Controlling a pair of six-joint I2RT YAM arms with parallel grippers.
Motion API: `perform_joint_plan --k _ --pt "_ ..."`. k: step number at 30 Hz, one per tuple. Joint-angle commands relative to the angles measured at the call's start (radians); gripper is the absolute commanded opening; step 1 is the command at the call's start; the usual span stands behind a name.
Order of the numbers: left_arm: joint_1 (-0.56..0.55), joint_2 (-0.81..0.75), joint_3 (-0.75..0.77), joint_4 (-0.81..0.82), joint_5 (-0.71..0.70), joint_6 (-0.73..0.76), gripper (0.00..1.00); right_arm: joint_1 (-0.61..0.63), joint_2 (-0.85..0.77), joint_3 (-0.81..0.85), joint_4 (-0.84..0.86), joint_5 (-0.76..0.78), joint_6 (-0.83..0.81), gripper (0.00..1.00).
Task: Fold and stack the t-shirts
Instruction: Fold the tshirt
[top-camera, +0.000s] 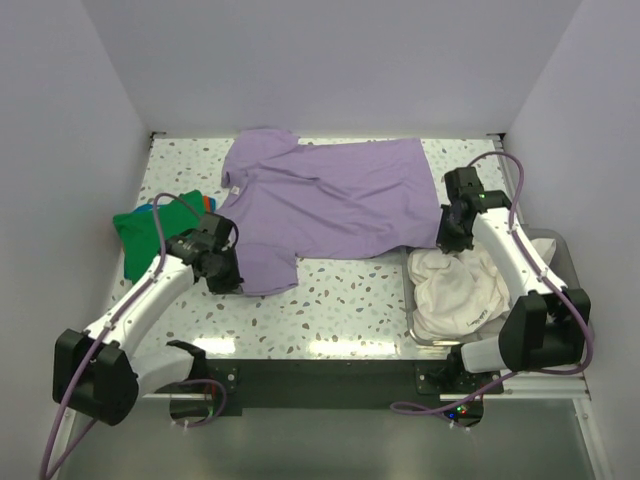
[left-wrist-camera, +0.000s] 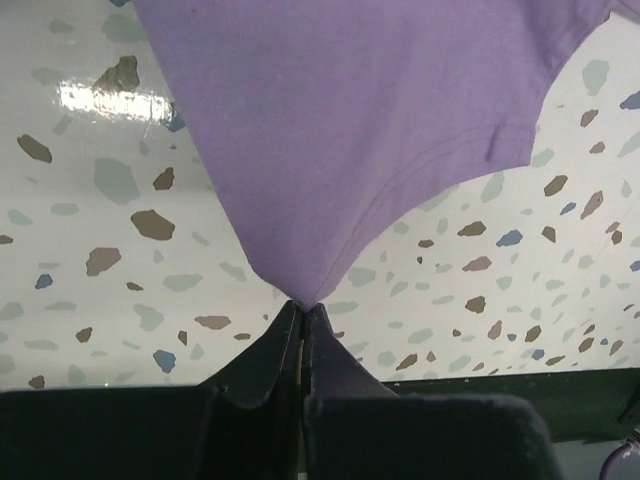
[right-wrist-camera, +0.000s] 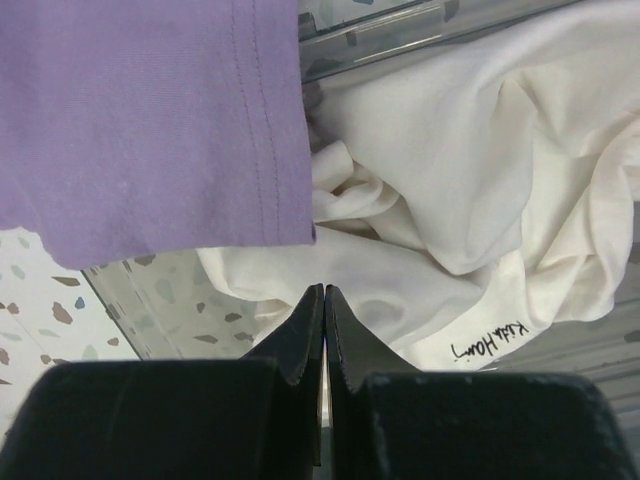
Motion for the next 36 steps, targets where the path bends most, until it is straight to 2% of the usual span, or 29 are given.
perform_joint_plan --k 1,5,8,10,13,19,29,36 --pt "-0.010 -0.034 0.035 -0.073 0.039 -0.018 0.00 -0.006 -0.031 0.045 -0.050 0.030 -0.018 0.00" --pt "-0.026 -0.061 0.026 -0.076 0.049 -0.030 0.00 -0.006 -0.051 0.027 -0.036 0.027 -0.025 0.00" --pt "-0.026 -0.052 0.010 -0.068 0.065 -0.030 0.00 -0.006 -0.060 -0.004 0.025 -0.048 0.008 0.01" --pt "-0.027 -0.052 0.012 -0.064 0.069 -0.033 0.00 -0.006 -0.071 -0.032 0.062 -0.083 0.027 0.13" --pt "-0.027 -0.061 0.019 -0.065 0.060 -0.036 0.00 -0.009 -0.076 -0.047 0.119 -0.079 0.045 0.22" --pt "-0.027 -0.067 0.015 -0.062 0.059 -0.047 0.00 -0.031 -0.056 -0.058 0.180 -0.069 0.028 0.31" --pt "-0.027 -0.077 0.026 -0.062 0.057 -0.048 0.00 -0.049 -0.034 -0.101 0.220 -0.082 0.021 0.33" --pt "-0.027 -0.083 0.030 -0.068 0.053 -0.044 0.00 -0.052 -0.042 -0.139 0.249 -0.112 0.034 0.29"
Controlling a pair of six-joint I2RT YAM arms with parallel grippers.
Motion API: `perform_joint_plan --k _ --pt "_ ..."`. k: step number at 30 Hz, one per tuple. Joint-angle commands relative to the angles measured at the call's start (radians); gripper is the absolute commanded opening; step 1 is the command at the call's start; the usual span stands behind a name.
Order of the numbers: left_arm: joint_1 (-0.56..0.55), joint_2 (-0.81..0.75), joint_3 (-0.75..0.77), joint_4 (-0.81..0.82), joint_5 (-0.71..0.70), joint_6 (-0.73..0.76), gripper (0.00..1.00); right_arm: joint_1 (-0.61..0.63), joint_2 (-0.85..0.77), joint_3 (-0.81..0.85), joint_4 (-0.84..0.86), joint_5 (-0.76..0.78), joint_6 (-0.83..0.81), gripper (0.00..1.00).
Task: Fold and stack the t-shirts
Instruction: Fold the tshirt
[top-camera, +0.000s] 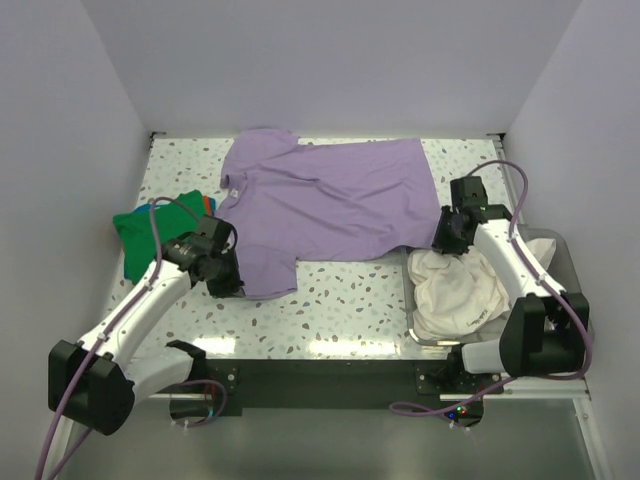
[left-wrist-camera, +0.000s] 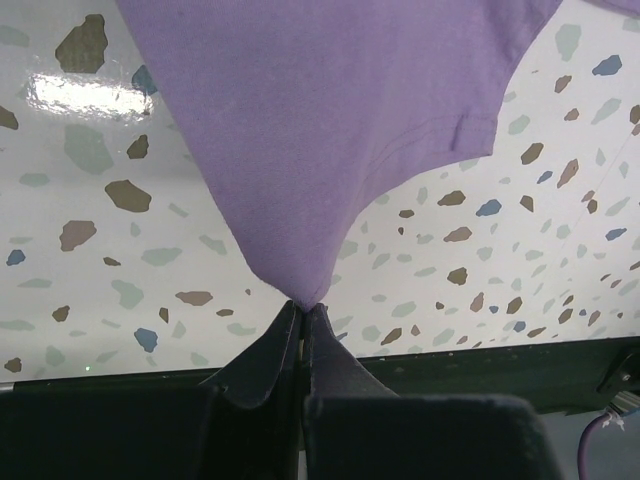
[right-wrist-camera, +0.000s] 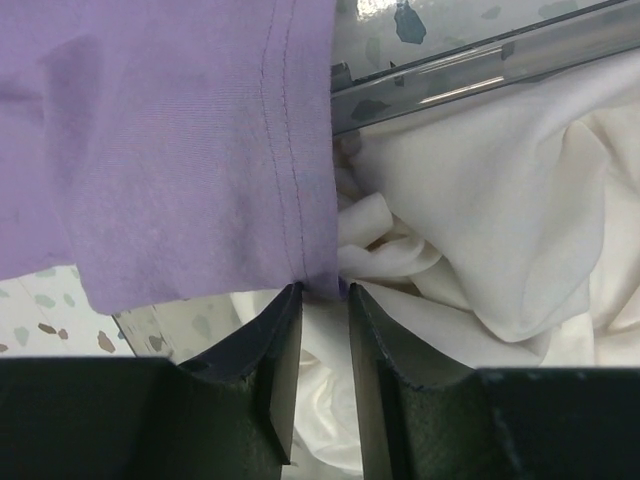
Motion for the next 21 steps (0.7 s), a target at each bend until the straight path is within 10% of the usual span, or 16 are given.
perform_joint_plan --k 1,12,21 --pt "-0.007 -0.023 0.031 -0.018 0.009 -0.013 0.00 -0.006 -0.006 -0.008 0.047 -0.012 0.007 0.28" --pt "-0.007 -0.019 0.057 -0.030 -0.009 0.028 0.00 -0.008 -0.014 0.027 0.032 0.010 -0.024 0.00" --pt "-0.007 -0.011 0.102 -0.061 0.035 0.047 0.00 -0.008 -0.053 0.070 -0.108 0.057 -0.035 0.00"
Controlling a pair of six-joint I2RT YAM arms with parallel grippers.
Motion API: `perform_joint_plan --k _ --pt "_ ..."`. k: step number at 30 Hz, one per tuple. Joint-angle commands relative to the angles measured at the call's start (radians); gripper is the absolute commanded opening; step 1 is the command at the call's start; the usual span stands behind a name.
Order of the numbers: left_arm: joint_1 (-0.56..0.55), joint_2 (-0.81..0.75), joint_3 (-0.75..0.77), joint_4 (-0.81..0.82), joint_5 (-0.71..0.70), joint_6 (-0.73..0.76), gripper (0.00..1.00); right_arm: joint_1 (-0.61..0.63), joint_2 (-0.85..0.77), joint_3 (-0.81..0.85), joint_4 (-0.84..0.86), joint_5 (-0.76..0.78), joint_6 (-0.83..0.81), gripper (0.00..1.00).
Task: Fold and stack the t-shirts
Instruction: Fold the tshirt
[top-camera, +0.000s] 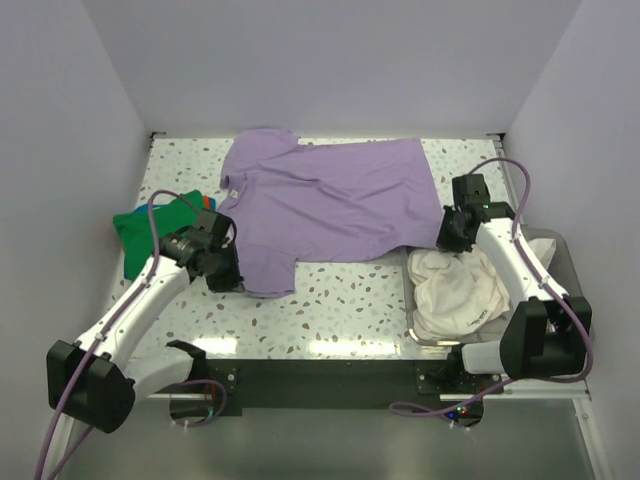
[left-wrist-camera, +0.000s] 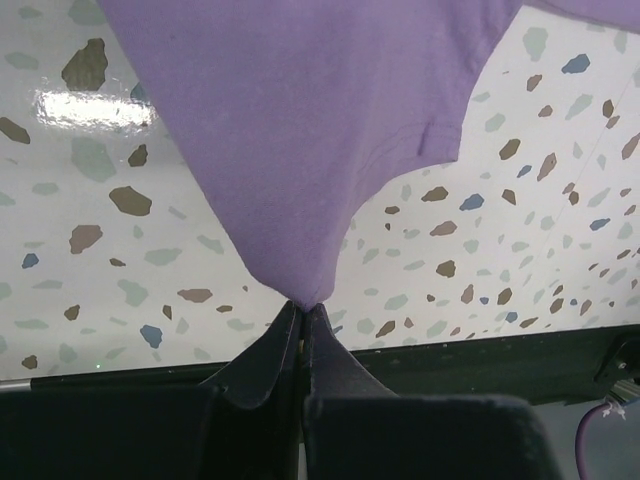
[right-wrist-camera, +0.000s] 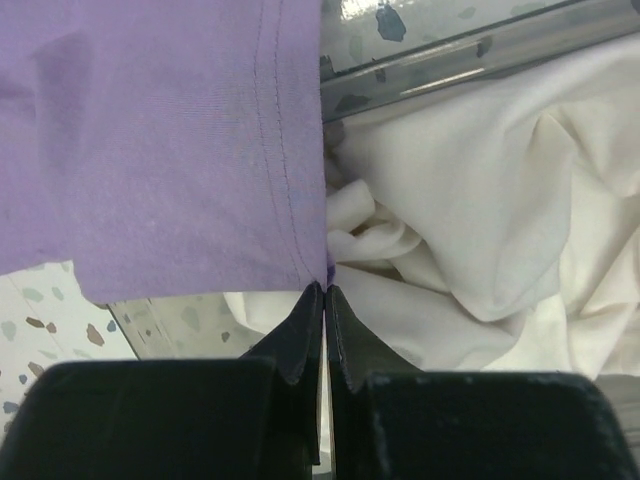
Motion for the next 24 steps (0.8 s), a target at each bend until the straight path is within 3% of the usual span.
perform_joint_plan --k 1,12,24 --pt "-0.007 -0.028 0.038 -0.027 0.037 0.011 0.00 -0.007 -0.047 0.049 -0.091 0.043 -0.010 0.00" --pt "-0.080 -0.057 0.058 -0.074 0.098 -0.055 0.00 -0.007 -0.044 0.154 -0.199 0.089 -0.030 0.00" --pt "-0.134 -0.026 0.203 -0.194 0.115 -0.063 0.00 -0.008 -0.018 0.230 -0.259 0.125 -0.044 0.00"
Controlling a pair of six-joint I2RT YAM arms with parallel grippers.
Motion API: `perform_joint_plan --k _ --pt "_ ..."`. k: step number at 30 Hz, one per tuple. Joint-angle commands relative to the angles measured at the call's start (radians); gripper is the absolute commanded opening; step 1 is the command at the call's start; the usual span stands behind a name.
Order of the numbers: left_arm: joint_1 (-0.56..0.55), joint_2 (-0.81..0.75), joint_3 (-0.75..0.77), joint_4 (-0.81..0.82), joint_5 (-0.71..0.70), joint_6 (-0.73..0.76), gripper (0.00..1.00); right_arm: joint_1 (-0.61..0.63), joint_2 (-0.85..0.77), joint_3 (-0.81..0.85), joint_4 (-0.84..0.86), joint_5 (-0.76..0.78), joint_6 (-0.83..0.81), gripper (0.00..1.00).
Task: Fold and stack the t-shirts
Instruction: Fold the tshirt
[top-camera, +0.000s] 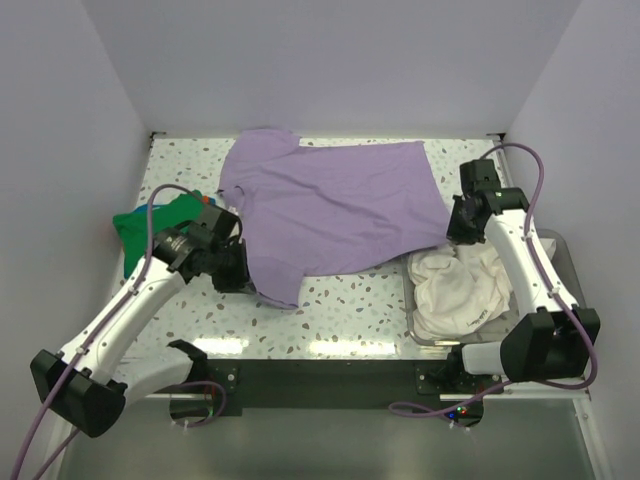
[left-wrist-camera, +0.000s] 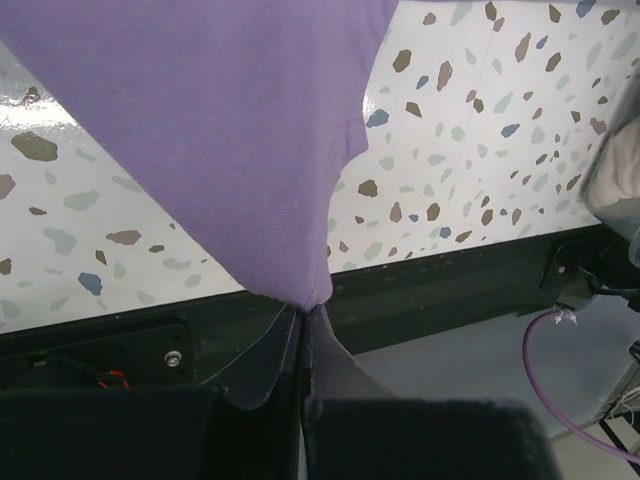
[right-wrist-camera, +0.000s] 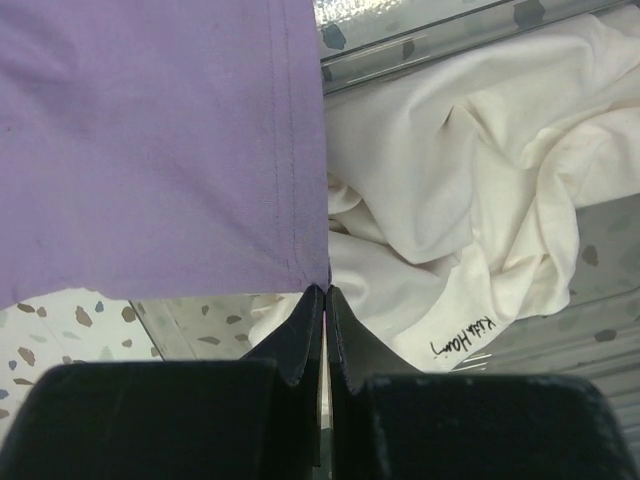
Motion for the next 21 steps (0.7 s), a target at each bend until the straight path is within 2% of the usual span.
perform_joint_plan --k 1,5,11,15,21 --pt "-0.008 0.025 0.050 -0.040 0.022 -0.003 0.00 -0.007 0.006 0.045 -0.038 0.031 -0.011 0.00" --pt "-0.008 0.097 0.101 0.006 -0.001 0.035 0.00 -0.007 0.041 0.084 -0.024 0.012 -0.008 0.00" --pt "0.024 0.224 0.285 0.029 -0.090 0.103 0.00 -0.007 0.154 0.212 -0.047 -0.050 -0.030 0.00" --pt "0.087 0.280 0.360 0.089 -0.070 0.152 0.00 -0.007 0.230 0.291 -0.047 -0.081 -0.040 0.00" --pt "0.170 0.358 0.392 0.187 -0.020 0.227 0.00 -0.007 0.352 0.406 -0.041 -0.107 -0.059 0.00"
